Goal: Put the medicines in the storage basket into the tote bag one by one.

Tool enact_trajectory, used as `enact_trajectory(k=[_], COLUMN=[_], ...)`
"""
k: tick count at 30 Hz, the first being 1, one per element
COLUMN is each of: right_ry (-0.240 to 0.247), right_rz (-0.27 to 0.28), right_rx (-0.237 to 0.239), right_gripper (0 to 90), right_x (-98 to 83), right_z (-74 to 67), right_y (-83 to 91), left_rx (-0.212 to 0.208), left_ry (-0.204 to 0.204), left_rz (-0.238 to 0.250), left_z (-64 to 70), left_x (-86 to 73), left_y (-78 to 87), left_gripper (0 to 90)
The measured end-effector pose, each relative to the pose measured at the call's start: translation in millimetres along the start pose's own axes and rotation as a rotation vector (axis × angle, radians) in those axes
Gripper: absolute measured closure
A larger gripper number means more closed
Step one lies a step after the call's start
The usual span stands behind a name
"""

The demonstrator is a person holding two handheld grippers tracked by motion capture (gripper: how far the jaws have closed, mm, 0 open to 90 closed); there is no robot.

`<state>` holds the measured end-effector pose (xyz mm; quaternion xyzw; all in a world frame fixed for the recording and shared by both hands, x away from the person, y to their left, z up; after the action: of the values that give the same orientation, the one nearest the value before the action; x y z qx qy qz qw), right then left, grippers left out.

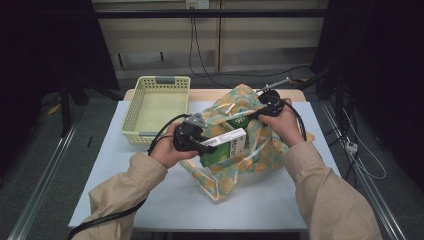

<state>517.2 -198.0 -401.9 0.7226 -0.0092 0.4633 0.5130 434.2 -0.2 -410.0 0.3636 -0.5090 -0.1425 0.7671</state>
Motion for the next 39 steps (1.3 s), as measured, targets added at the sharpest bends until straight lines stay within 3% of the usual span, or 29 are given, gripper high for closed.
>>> enact_trajectory(k=[2,5,7,9,12,14,18,24,39], right_ry=[0.000,0.001,0.002,0.002,0.001,0.001,0.001,-0.002,-0.003], right_rz=[0.002,0.005,0.004,0.009,0.012,0.014,0.019,0.021,0.022], right_rx=[0.001,0.004,0.003,0.005,0.003,-0.001,-0.007,-0.013,-0.010], right_gripper=[90.0,90.0,90.0,90.0,90.0,90.0,90.0,90.0,90.0], right_x=[0.5,1.3,1.7,2.3,2.6,3.3,5.1,4.0,1.7], right_z=[-0.6,-2.0,-2.6,-3.1,-2.4,-1.6,0.1,4.1,9.0], right_y=[0.4,0.5,1.2,2.2,4.9,7.3,12.2,15.8,19.8], left_rx=[-0.009,0.016,0.012,0.039,0.034,0.051,0.039,0.055,0.051], left_ry=[-0.001,-0.002,0.013,0.023,0.050,0.046,0.067,0.056,0.084], left_rz=[-0.008,-0.022,-0.014,-0.010,0.010,0.018,0.042,0.058,0.097], left_z=[2.4,1.3,1.0,-1.2,-3.2,-5.0,-3.7,-1.2,0.8], left_x=[0.0,0.4,1.5,3.6,10.6,16.6,29.9,46.3,68.6], left_y=[-8.4,-19.2,-27.2,-33.4,-42.7,-49.5,-62.2,-79.5,-110.1], left_gripper=[62.7,62.6,62.6,62.6,62.6,62.6,62.6,62.6,62.3])
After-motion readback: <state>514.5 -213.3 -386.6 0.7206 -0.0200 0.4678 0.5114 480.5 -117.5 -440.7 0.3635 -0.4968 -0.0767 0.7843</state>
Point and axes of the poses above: each handheld gripper's, and its own axes: y roughly backward along the jaws, x roughly out of its top, z roughly to its right, the point moved 7 cm from there along -y, roughly forward along the jaws, and after that the axes turned 10 degrees about y, right-handed, at the moved point
